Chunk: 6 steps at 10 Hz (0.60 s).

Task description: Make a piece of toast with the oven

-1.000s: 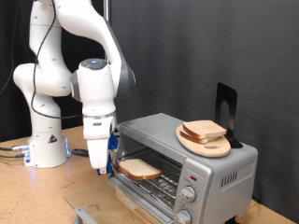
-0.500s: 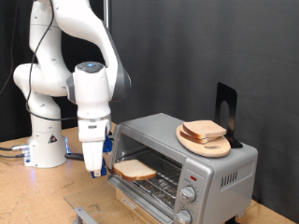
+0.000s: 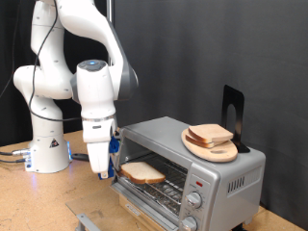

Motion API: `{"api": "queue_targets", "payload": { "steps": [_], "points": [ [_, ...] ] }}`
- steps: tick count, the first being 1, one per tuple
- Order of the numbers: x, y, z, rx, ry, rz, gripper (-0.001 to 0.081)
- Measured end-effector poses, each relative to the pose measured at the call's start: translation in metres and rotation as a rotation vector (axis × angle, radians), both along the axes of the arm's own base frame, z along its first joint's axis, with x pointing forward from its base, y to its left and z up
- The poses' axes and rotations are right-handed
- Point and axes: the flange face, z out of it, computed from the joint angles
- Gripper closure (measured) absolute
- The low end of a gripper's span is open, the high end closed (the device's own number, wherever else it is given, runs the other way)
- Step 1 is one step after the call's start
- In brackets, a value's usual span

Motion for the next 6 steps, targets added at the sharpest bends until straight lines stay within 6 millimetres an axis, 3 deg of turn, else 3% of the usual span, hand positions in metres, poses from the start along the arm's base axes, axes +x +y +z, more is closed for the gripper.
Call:
{"api": "queue_targets", "payload": {
  "steps": [6],
  "points": [
    [0.001, 0.026, -0.002, -0.075, -0.022, 0.026, 0.0321]
  ]
}}
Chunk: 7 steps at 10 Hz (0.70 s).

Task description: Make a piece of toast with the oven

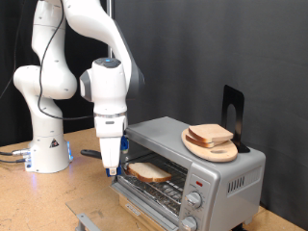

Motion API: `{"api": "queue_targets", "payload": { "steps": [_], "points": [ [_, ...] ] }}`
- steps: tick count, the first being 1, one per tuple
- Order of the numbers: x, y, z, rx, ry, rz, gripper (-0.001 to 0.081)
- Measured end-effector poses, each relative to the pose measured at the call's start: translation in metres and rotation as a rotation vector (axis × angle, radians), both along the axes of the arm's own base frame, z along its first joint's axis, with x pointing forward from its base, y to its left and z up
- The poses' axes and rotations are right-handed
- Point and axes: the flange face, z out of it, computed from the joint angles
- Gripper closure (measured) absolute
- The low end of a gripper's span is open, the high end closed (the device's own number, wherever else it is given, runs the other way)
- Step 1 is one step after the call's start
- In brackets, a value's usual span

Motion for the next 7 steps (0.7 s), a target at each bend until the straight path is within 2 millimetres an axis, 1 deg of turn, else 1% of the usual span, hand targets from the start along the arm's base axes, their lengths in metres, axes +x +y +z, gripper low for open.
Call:
{"api": "queue_targets", "payload": {
  "steps": [4, 7],
  "points": [
    [0.000, -0.006, 0.001, -0.021, -0.041, 0.071, 0.0321],
    [0.004, -0.016, 0.008, -0.029, -0.060, 0.112, 0.0321]
  ]
}}
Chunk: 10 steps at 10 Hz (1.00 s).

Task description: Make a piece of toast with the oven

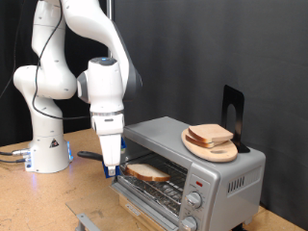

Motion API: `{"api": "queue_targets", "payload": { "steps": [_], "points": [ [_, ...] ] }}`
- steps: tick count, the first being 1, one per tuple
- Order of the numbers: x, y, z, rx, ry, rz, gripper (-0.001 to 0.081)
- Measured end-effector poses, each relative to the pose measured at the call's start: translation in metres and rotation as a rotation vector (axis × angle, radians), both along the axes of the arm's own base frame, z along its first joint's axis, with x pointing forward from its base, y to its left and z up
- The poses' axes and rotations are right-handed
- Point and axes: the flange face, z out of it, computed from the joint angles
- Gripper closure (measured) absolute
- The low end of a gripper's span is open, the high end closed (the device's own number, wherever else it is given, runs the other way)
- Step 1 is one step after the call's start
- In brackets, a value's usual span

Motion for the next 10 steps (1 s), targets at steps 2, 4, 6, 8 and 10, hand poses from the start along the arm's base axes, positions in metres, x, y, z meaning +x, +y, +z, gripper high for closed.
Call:
{"api": "queue_targets", "payload": {
  "steps": [2, 4, 6, 8, 10],
  "points": [
    [0.004, -0.006, 0.010, 0.005, -0.001, 0.002, 0.0321],
    [0.007, -0.006, 0.018, 0.007, 0.010, -0.005, 0.0321],
    [0.008, -0.005, 0.020, -0.007, 0.013, -0.007, 0.0321],
    [0.008, -0.011, 0.018, -0.035, 0.013, 0.008, 0.0321],
    [0.005, -0.021, 0.012, -0.078, 0.013, 0.026, 0.0321]
  ]
}}
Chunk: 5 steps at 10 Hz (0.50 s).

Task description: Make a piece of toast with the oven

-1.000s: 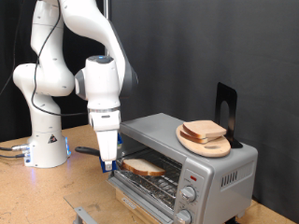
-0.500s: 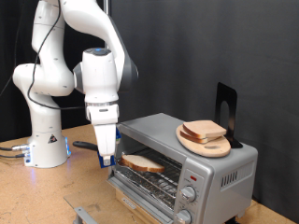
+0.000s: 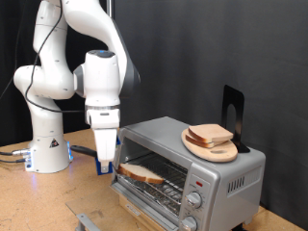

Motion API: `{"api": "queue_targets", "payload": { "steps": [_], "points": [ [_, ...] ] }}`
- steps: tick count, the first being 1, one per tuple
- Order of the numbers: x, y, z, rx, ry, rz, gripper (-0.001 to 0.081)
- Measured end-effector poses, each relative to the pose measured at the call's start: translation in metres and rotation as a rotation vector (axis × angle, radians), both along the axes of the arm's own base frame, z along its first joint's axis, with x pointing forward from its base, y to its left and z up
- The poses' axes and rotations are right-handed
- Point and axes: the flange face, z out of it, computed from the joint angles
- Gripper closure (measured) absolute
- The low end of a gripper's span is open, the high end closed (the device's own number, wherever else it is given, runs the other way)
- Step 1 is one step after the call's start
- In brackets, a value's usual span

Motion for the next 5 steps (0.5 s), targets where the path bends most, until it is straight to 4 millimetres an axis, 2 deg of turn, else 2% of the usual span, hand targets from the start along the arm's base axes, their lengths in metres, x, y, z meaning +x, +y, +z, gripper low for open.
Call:
{"api": "queue_targets", "payload": {
  "steps": [2, 5],
  "points": [
    [-0.004, -0.011, -0.009, -0.031, 0.010, 0.007, 0.0321],
    [-0.008, -0.017, -0.023, -0.034, 0.009, 0.000, 0.0321]
  ]
}}
